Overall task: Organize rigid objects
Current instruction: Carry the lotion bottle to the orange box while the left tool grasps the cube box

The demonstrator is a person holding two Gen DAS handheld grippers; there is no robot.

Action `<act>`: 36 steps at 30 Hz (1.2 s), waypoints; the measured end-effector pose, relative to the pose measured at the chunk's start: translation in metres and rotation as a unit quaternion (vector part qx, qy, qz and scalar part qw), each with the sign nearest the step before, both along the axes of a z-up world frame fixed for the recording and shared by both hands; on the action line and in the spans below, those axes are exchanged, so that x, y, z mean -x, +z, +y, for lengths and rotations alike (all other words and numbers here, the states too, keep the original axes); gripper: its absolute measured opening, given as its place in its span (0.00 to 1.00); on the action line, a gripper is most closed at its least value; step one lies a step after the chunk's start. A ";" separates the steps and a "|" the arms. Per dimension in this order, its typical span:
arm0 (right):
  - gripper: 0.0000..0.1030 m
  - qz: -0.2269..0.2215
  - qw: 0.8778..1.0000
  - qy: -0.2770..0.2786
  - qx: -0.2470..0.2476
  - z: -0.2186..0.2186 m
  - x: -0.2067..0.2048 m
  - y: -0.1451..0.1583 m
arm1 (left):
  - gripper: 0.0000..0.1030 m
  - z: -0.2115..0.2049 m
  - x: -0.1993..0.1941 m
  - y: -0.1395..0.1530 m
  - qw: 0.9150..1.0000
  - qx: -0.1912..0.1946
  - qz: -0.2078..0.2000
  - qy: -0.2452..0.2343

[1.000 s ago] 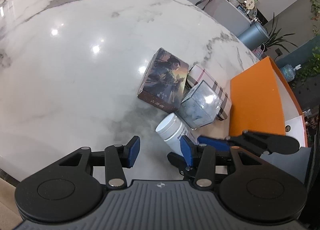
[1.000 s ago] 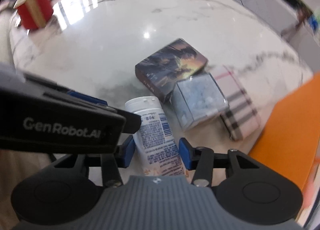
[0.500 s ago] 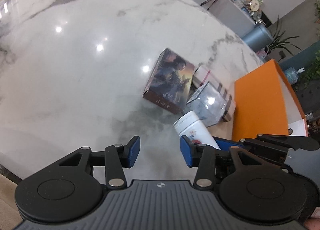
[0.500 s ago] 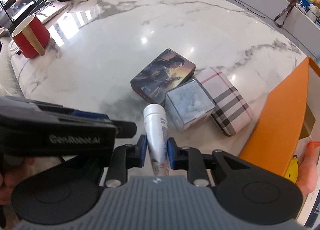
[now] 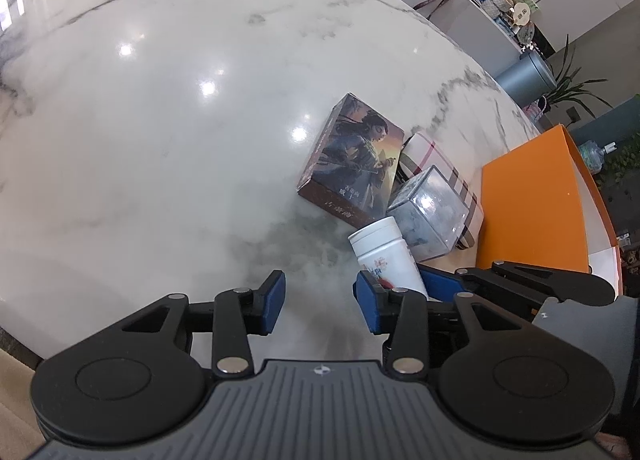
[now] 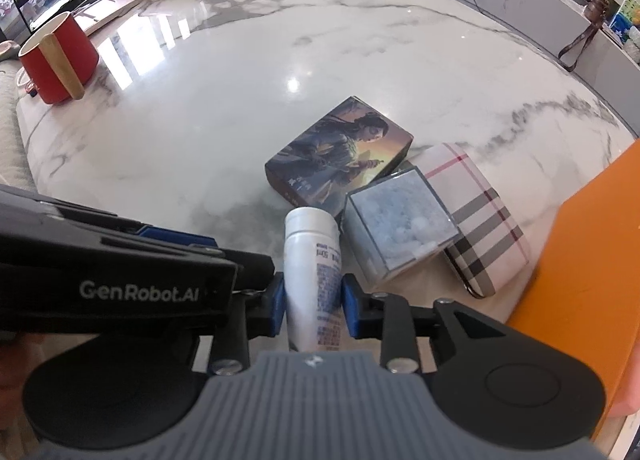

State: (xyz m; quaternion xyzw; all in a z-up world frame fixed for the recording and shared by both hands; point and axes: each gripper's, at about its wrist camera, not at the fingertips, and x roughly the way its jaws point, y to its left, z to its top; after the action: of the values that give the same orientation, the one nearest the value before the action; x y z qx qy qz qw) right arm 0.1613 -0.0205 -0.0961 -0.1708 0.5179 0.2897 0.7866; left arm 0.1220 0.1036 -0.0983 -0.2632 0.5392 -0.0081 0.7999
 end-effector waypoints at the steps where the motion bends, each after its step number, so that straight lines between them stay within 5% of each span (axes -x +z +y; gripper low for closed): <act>1: 0.23 -0.003 1.000 0.002 0.001 0.000 0.002 0.002 | 0.46 0.000 0.000 0.001 1.000 0.003 -0.001 -0.001; 13: 0.22 -0.051 0.996 -0.054 -0.050 -0.037 0.012 0.060 | 0.47 -0.012 0.001 0.052 0.994 0.016 -0.090 -0.065; 21: 0.23 -0.101 0.982 -0.127 -0.101 -0.079 0.013 0.105 | 0.48 -0.027 -0.015 0.090 0.976 -0.054 -0.148 -0.148; 31: 0.23 -0.105 0.959 -0.217 -0.150 -0.145 0.007 0.116 | 0.70 -0.071 -0.034 0.065 0.943 -0.141 -0.160 -0.254; 36: 0.23 -0.093 0.946 -0.248 -0.186 -0.167 0.008 0.120 | 0.79 -0.082 -0.043 0.046 0.936 -0.157 -0.152 -0.277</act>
State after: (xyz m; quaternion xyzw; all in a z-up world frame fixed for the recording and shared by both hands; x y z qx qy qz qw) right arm 0.1531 -0.1874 0.0238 0.0866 0.4051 0.1593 0.8961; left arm 0.1653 0.0216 -0.0521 0.0297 0.4570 -0.1848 0.8696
